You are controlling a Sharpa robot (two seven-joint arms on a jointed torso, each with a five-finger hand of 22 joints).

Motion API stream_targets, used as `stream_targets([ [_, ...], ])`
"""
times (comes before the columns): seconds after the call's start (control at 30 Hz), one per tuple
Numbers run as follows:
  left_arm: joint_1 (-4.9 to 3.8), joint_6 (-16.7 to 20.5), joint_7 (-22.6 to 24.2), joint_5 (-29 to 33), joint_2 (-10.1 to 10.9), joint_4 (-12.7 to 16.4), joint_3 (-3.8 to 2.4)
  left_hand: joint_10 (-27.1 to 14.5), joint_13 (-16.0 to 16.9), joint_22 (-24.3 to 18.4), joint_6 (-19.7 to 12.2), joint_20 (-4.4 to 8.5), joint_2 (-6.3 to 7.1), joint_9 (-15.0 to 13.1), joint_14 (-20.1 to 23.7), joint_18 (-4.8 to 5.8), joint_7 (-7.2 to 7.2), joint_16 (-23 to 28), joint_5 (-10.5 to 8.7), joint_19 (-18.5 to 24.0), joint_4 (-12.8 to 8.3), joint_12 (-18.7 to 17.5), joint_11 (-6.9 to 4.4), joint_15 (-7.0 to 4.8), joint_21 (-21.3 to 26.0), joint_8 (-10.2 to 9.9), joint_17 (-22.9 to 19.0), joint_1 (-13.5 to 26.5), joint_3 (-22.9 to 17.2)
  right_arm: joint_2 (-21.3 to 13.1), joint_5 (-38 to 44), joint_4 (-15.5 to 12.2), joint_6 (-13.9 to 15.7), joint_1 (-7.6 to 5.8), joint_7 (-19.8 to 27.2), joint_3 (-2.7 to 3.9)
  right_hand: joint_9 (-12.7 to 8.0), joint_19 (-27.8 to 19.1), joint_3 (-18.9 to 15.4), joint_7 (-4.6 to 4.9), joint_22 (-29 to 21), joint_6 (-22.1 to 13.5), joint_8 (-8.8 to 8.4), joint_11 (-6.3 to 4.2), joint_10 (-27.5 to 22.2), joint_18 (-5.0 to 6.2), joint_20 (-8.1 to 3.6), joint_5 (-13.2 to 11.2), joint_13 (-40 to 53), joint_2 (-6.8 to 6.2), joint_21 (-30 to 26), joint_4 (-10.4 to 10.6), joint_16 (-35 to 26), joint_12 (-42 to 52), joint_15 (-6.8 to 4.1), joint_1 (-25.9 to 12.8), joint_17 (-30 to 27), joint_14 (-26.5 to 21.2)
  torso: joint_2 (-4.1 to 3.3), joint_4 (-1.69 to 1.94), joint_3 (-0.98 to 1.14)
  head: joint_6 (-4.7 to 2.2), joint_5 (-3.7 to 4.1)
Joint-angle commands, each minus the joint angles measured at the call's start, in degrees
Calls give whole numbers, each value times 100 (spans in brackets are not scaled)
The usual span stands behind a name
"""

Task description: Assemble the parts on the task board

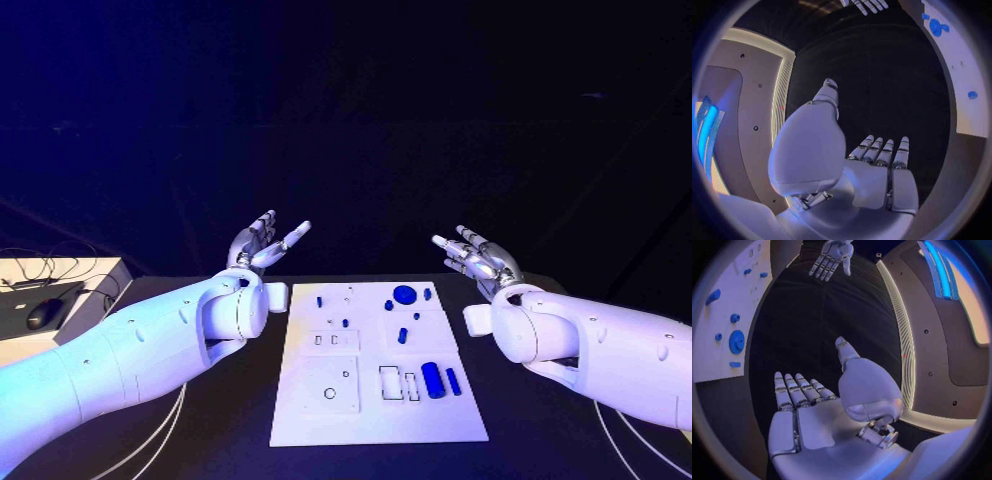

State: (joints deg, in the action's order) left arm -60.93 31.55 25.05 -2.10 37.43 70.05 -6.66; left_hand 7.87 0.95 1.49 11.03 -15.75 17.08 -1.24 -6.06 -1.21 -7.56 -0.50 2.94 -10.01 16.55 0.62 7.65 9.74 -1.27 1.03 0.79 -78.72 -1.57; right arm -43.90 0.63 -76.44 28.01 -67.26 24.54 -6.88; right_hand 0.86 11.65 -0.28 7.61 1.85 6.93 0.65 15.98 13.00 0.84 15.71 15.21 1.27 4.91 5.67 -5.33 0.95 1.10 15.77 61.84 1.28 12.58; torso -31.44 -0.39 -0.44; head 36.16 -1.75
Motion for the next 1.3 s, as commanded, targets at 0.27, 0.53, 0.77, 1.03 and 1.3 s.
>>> stream_targets([
  [0.27,-20,-716,-181,-237,-65,-143,-40,973,68,83,873,-93,-195,-68,-675,-83,-128,-98,19,-622,26,102,306,305,-201,102,63,-609,260,32,223,336,-1422,-172,-367,-142,149,2901,391,624,317,1942,227,-250,1831,738,-192,-675,99,-42,1282,-795,332,142,-370,1692,177,3233,-1,0,-2,0,1],
  [0.53,42,-1229,-133,-539,196,22,-34,4767,267,605,3035,288,-950,-215,-5311,-953,-225,-992,27,-4197,-438,575,228,-149,-1523,364,432,-562,9,186,4460,927,-822,-148,-552,-136,306,5244,438,345,772,5017,561,-824,5021,1159,-1004,-190,215,-184,2443,-993,667,318,-1179,1758,307,6105,-69,0,0,205,86],
  [0.77,45,-1348,-183,-791,455,400,-29,5953,246,777,4644,778,-1333,-237,-6706,-904,-190,-1225,-2,-5210,-1153,281,-106,-603,-2060,330,619,-323,199,316,6664,999,-759,-149,-894,-133,323,6201,478,85,1268,5619,427,-1183,5936,964,-1581,106,213,-305,3331,-1066,1194,212,-1661,1515,637,7402,-194,40,-7,211,144],
  [1.03,65,-1354,-189,-889,763,944,-26,5935,251,1176,4783,1327,-1576,-242,-6858,-498,-168,-1996,-12,-5346,-1748,284,-149,-759,-2794,263,1334,-115,412,439,8812,924,-515,-187,-1576,-122,309,6147,811,-46,2968,5691,290,-1182,5654,624,-1881,330,217,-659,4946,-1074,2685,228,-1783,1204,1662,7392,-373,146,-34,161,256],
  [1.3,72,-1338,-182,-919,952,1346,-26,5883,253,1475,4767,1368,-1676,-241,-6597,-501,-163,-2508,0,-5075,-2038,288,-144,-766,-3378,263,1780,-5,524,587,9637,800,-191,-318,-2070,-99,310,5753,1077,35,3953,5715,290,-1183,5729,676,-1764,314,225,-929,5596,-1019,3132,227,-1736,1091,2081,7226,-537,224,-67,117,329],
])
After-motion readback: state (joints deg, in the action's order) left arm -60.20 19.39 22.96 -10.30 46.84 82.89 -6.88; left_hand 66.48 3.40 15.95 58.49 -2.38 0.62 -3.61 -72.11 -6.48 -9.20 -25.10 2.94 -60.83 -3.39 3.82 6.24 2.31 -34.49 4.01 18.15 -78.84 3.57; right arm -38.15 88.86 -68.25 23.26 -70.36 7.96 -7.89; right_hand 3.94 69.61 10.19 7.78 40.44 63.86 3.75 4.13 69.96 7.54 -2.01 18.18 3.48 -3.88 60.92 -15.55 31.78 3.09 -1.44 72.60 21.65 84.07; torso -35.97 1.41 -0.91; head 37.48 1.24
